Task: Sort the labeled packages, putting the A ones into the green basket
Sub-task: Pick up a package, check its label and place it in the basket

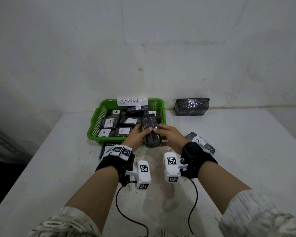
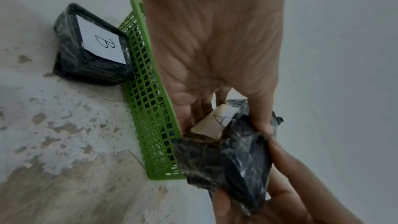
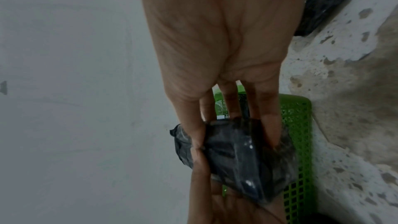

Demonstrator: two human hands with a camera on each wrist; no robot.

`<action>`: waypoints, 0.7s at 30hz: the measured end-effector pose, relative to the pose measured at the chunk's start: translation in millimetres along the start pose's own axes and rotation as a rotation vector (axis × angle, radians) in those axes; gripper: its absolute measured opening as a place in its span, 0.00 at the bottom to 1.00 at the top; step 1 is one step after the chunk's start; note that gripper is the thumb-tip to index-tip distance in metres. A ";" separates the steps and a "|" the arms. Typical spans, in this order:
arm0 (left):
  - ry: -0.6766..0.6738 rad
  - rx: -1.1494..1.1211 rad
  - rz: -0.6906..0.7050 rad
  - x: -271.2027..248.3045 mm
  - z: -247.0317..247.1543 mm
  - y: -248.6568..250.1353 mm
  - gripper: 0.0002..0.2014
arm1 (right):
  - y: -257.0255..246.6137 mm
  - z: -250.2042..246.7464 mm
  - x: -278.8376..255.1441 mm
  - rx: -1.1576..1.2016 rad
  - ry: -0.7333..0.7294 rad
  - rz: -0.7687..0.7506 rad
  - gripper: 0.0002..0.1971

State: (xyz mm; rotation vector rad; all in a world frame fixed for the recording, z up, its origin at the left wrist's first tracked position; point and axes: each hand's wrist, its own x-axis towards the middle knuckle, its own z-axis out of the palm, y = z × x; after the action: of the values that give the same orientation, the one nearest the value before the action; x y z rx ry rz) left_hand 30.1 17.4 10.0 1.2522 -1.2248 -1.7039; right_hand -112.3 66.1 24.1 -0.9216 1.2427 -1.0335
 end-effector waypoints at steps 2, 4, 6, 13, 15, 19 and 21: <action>0.008 -0.009 0.014 0.8 -2.1 0.5 0.23 | 1.2 1.9 -0.2 0.003 -0.046 -0.008 0.17; 0.002 -0.008 0.029 0.0 -2.4 3.0 0.21 | 3.2 5.1 0.5 -0.016 -0.048 -0.021 0.20; -0.024 0.008 0.025 -2.0 -1.4 3.6 0.20 | 4.2 6.8 2.7 -0.036 0.001 -0.030 0.20; 0.023 -0.047 0.026 -3.0 -1.7 2.1 0.35 | 0.7 6.5 0.3 -0.024 -0.031 -0.007 0.29; 0.034 -0.087 0.019 -2.4 -2.1 2.3 0.27 | -1.1 5.3 -2.3 -0.018 -0.072 -0.019 0.35; -0.047 -0.097 -0.152 -8.0 -0.4 9.9 0.21 | -2.3 1.9 -1.5 -0.065 -0.044 -0.091 0.29; -0.125 -0.086 -0.194 -8.1 -2.6 7.7 0.27 | -1.8 1.1 1.7 -0.046 0.038 -0.108 0.22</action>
State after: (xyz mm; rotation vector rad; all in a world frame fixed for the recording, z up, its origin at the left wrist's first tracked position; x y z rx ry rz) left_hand 35.0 21.4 19.5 1.2628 -1.1169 -1.9799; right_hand -111.3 64.0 25.5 -1.0185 1.2638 -1.1155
